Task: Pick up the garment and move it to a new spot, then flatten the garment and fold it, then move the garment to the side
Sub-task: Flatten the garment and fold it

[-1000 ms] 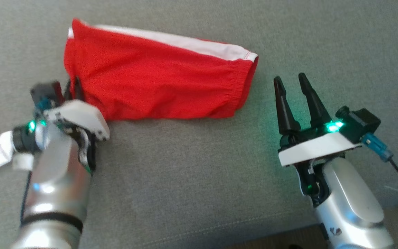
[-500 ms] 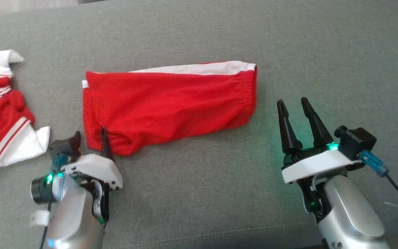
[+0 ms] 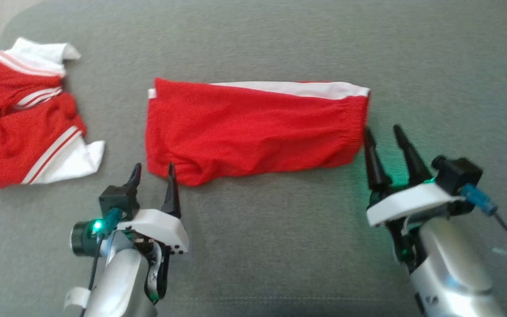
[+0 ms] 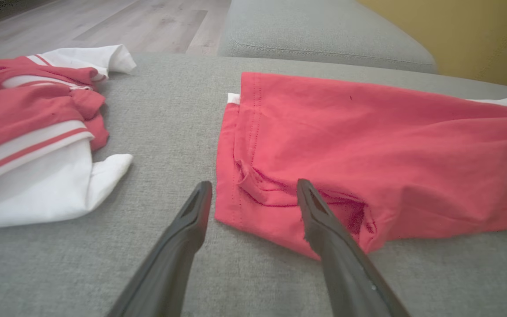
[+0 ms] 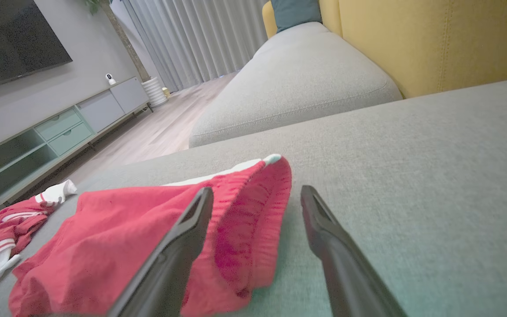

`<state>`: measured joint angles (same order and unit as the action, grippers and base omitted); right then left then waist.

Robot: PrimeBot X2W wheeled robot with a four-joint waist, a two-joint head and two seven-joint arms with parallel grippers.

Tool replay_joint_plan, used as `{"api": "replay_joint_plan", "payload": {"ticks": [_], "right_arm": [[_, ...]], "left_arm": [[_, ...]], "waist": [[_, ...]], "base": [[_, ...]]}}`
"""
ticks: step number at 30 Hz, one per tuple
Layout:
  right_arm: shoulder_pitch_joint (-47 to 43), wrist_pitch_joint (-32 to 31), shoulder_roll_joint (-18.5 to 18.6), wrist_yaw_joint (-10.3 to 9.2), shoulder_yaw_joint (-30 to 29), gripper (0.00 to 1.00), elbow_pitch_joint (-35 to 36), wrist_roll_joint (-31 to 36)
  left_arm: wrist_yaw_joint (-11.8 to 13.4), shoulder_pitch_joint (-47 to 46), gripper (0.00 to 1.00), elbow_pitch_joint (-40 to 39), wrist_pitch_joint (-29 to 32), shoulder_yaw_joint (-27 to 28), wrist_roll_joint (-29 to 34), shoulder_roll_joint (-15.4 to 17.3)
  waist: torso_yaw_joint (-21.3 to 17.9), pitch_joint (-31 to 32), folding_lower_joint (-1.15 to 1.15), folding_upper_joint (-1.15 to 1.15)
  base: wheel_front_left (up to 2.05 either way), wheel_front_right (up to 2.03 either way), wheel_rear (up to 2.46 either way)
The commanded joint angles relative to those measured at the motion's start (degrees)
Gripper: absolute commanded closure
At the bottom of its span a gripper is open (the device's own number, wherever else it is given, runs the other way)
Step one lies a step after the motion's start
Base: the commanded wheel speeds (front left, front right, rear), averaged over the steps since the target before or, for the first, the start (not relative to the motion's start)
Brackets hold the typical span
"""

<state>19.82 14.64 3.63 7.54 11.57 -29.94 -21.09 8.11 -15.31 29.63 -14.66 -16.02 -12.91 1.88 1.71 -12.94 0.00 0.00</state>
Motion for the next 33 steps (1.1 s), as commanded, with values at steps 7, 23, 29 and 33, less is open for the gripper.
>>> {"api": "replay_joint_plan", "payload": {"ticks": [7, 23, 29, 33], "right_arm": [[5.3, 0.4, -0.8, -0.05, -1.7, 0.0, -7.3, -0.8], [5.9, 0.4, -0.8, -0.05, 10.5, 0.7, -13.6, -12.8], [6.4, 0.4, -0.8, -0.05, 9.2, 1.0, -13.5, -14.0], [6.0, 0.4, -0.7, -0.05, 5.8, 1.0, -12.5, -13.2]], "left_arm": [[0.9, -1.4, 0.0, -2.8, -0.3, 0.1, -0.2, 1.0], [1.3, -2.7, 0.0, -3.8, -0.3, -2.0, -0.9, 1.0], [1.0, -2.2, 0.0, -3.5, -0.3, -1.7, -0.3, 1.0], [0.7, -1.5, 0.0, -3.4, -0.3, -1.6, 0.1, 1.0]], "waist": [[4.4, -1.9, 0.0, 0.0], [6.0, -3.3, 0.0, 0.0], [5.4, -2.5, 0.0, 0.0], [4.3, -1.6, 0.0, 0.0]], "base": [[0.0, 0.0, 0.0], [0.0, 0.0, 0.0], [0.0, 0.0, 0.0], [0.0, 0.0, 0.0]]}}
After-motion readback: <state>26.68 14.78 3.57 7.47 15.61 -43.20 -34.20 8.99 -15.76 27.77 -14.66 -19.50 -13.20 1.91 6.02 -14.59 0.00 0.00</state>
